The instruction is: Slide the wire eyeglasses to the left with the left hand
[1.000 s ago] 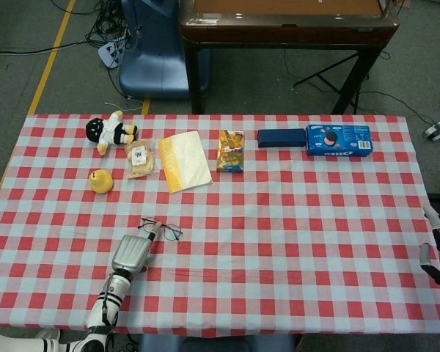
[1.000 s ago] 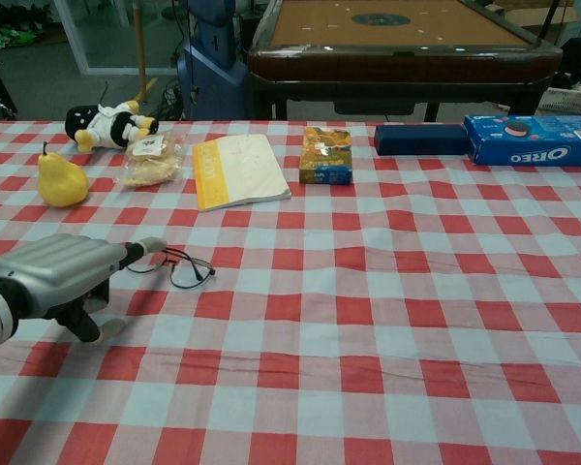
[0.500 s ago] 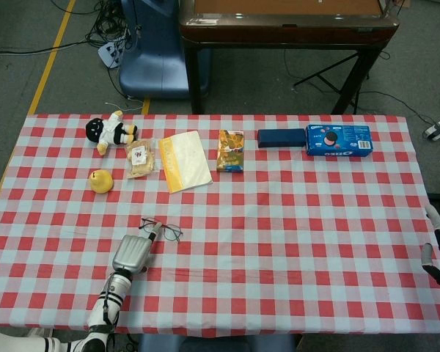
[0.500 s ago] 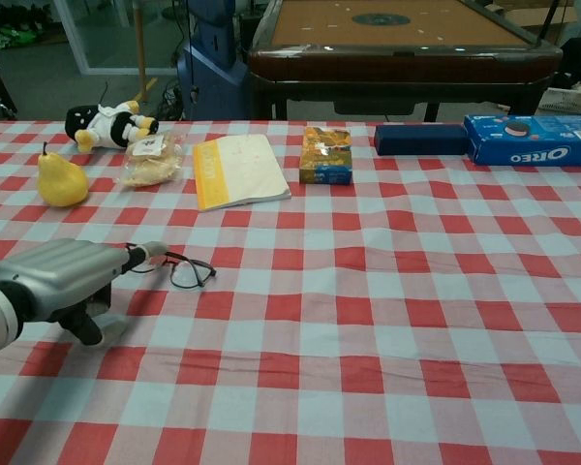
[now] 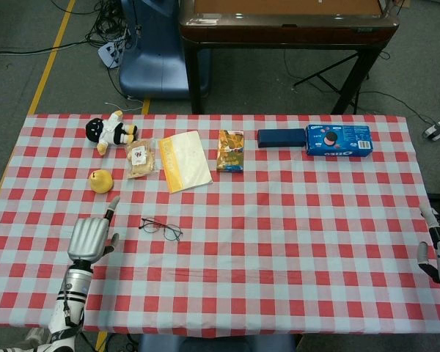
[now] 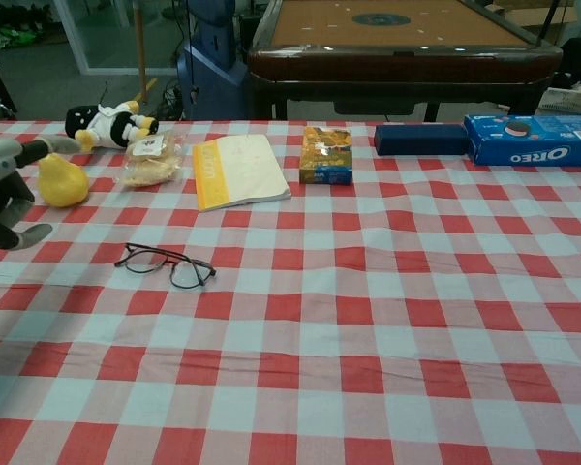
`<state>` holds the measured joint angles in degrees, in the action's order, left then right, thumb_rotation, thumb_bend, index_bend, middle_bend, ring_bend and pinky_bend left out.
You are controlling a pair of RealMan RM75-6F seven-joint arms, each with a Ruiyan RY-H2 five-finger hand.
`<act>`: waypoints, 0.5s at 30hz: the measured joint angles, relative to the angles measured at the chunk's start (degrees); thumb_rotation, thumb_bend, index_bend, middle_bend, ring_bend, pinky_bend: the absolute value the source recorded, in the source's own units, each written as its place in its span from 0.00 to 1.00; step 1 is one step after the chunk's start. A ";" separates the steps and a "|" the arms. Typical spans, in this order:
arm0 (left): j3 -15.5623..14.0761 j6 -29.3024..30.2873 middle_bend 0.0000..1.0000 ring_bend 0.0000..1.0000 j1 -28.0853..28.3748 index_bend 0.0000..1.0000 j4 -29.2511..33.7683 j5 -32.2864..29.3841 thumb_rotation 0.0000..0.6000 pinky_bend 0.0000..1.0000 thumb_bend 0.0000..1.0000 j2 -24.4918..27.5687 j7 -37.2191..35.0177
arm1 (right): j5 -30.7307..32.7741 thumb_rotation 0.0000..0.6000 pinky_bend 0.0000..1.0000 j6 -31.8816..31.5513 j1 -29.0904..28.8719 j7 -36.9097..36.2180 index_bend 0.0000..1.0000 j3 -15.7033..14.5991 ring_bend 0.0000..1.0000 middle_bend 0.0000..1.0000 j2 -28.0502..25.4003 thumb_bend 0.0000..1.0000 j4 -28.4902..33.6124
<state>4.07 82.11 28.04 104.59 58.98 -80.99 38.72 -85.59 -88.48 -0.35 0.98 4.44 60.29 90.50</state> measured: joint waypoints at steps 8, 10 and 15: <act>-0.68 6.17 0.17 0.20 -6.62 0.00 -0.56 4.25 1.00 0.37 0.40 5.08 -7.09 | -1.58 1.00 0.17 2.96 -1.62 -0.79 0.00 -0.98 0.18 0.22 0.40 0.59 -0.41; -1.18 7.57 0.14 0.16 -8.30 0.00 -1.44 5.69 1.00 0.29 0.40 5.60 -8.60 | -2.42 1.00 0.17 3.53 -2.20 -1.33 0.00 -1.25 0.18 0.22 0.49 0.59 -0.36; -3.24 10.51 0.12 0.15 -12.23 0.00 -3.48 9.76 1.00 0.23 0.40 6.54 -11.77 | -3.17 1.00 0.17 4.38 -3.31 -1.73 0.00 -1.33 0.18 0.22 0.94 0.59 -0.34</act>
<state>0.83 92.62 15.81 101.11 68.74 -74.45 26.94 -88.75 -84.11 -3.66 -0.75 3.11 61.23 90.16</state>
